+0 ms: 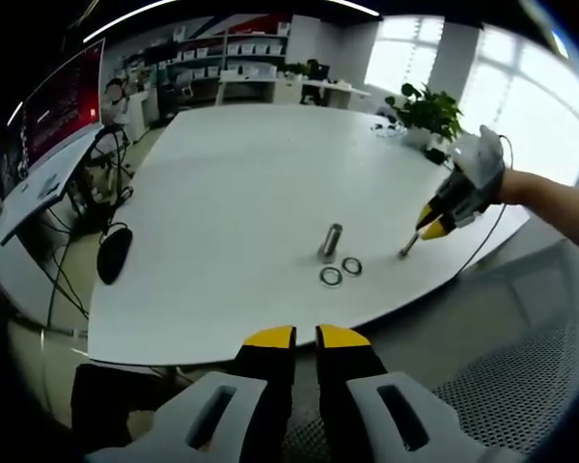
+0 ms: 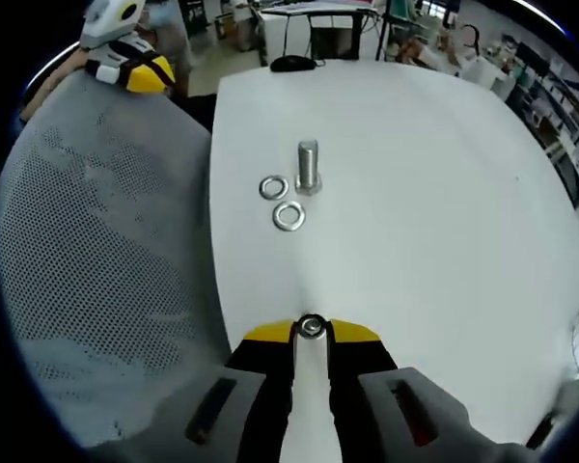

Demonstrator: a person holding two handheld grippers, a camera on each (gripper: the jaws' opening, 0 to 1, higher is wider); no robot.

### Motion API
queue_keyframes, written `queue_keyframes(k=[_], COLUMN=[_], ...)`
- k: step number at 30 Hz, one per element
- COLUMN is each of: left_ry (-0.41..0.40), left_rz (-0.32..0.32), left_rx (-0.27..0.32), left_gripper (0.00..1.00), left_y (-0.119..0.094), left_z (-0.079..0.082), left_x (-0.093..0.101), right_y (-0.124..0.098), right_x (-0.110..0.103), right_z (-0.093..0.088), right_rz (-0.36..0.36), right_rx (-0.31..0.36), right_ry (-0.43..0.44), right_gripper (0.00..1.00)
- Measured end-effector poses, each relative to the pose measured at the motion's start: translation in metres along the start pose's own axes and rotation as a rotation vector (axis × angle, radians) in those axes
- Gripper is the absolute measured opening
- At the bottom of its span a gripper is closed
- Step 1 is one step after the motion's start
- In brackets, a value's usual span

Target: Place the washer onto the threaded stud by aligning its center hole with the stud, sliding it down to the base, and recovering from edge contact or off-axis alignment until the washer reaches the visible bottom stop.

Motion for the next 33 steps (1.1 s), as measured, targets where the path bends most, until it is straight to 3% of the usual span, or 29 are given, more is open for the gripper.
queue_keyframes(k=[33], left_ry=[-0.003], left_rz=[0.002], left_rx=[-0.002], left_gripper=[0.05], left_y=[0.0], left_z=[0.0], left_x=[0.0], right_y=[0.042], right_x=[-0.001], right_z=[0.0], right_rz=[0.045], right_rx=[-0.122], right_ry=[-0.111], right_gripper=[0.13])
Point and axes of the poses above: the point that each gripper's makers call its tool centre point, and the gripper's own axes: y roughly forward along the fingers, x roughly to its right, z roughly out of its top, the point moved 10 cm from there along -y, roughly backward along the fingers, and after that the axes turned 6 degrees about -z, right-handed, at the moved point
